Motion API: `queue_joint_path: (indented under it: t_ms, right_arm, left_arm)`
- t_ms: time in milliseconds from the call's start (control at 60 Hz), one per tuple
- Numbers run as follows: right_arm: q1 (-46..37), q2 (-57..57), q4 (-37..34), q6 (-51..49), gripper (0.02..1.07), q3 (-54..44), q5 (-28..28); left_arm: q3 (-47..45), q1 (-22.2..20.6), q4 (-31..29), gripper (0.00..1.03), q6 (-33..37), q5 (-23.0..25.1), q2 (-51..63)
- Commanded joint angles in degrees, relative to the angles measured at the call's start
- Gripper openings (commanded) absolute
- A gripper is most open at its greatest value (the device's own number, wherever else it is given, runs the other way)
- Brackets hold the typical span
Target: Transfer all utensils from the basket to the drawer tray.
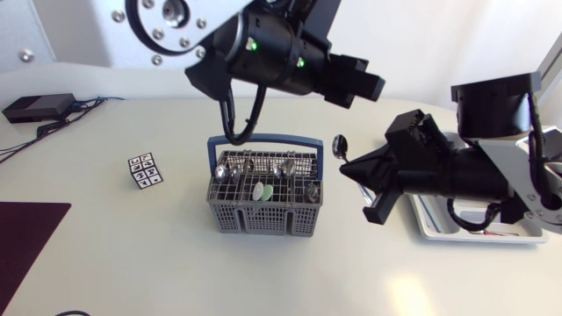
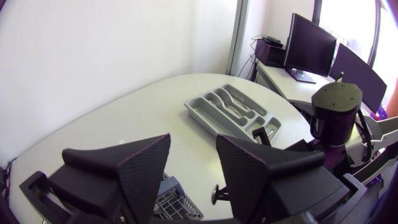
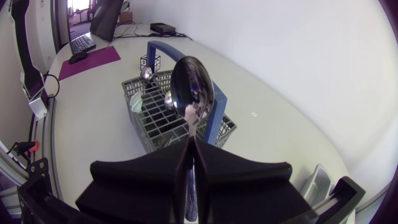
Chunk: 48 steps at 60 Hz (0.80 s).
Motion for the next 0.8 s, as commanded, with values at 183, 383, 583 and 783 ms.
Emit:
queue_joint_path:
  t_ms: [183, 383, 583, 783]
  right_arm:
    - [-17.0, -0.3, -12.4, -20.0, 0.07, -1.5, -11.2]
    - [-33.7, 7.1, -27.3, -47.0, 0.07, 1.8, -15.9]
    - [-50.7, 20.2, -38.3, -72.3, 0.07, 10.7, -14.8]
    - [-59.9, 31.9, -40.7, -85.2, 0.07, 19.3, -9.3]
  left_arm:
    - [0.5, 4.9, -0.7, 0.69, 4.3, 0.4, -1.8]
    - [-4.1, 7.8, -0.9, 0.77, 7.6, -0.2, -3.6]
    - [-10.0, 8.5, 0.0, 0.87, 10.7, -1.7, -6.7]
    - [-15.2, 8.5, 0.9, 0.92, 12.5, -2.9, -8.5]
